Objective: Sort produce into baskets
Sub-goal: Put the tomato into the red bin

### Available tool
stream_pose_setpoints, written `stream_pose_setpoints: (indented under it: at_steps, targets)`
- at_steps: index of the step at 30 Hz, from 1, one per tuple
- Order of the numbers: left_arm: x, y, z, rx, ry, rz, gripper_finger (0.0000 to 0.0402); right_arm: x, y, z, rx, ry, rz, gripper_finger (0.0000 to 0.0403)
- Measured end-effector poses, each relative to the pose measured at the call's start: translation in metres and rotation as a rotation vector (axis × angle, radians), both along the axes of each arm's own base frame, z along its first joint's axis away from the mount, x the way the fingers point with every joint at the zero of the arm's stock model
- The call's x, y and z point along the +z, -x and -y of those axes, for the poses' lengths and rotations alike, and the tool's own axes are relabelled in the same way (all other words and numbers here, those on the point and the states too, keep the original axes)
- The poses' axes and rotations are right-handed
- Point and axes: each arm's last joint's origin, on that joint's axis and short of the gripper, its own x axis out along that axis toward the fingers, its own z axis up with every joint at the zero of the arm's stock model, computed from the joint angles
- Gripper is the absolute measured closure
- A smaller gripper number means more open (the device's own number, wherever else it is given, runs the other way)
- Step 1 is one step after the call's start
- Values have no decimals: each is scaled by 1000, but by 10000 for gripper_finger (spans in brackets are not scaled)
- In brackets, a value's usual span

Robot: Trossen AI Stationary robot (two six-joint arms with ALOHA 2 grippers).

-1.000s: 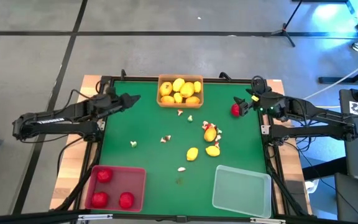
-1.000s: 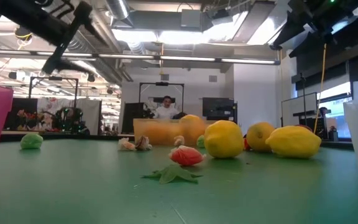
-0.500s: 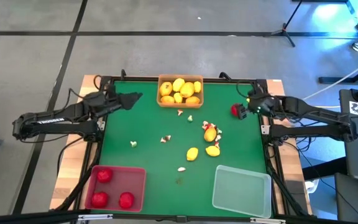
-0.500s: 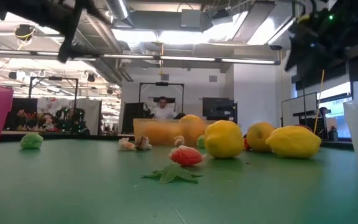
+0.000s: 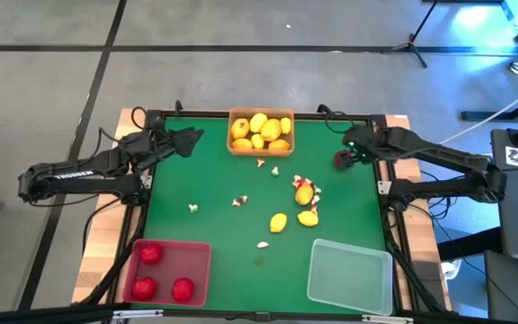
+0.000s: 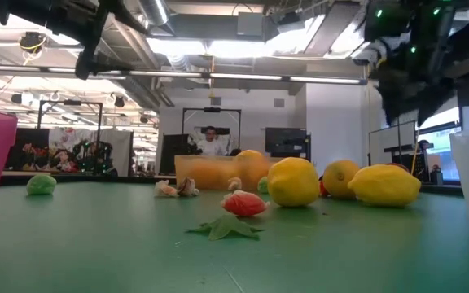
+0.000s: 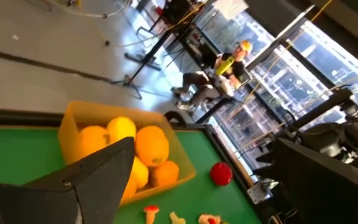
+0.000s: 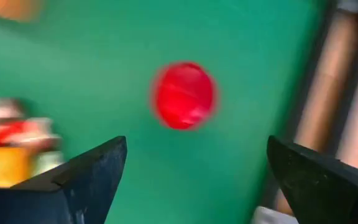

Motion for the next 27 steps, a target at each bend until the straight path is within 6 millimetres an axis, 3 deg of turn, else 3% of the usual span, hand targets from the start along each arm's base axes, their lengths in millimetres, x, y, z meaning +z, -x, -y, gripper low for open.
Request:
stream_pose_setpoints:
  at_steps: [9, 19, 27]
  targets:
    - [-2, 0, 0, 4, 29, -2, 25, -18, -28, 21, 39, -78, -15, 17]
    - [-3, 0, 0, 4, 27, -9, 25, -37, -33, 49, 16, -130, -58, 17]
    - [-6, 1, 0, 5, 40, -40, 25, -58, -38, 54, 57, -175, -117, 17]
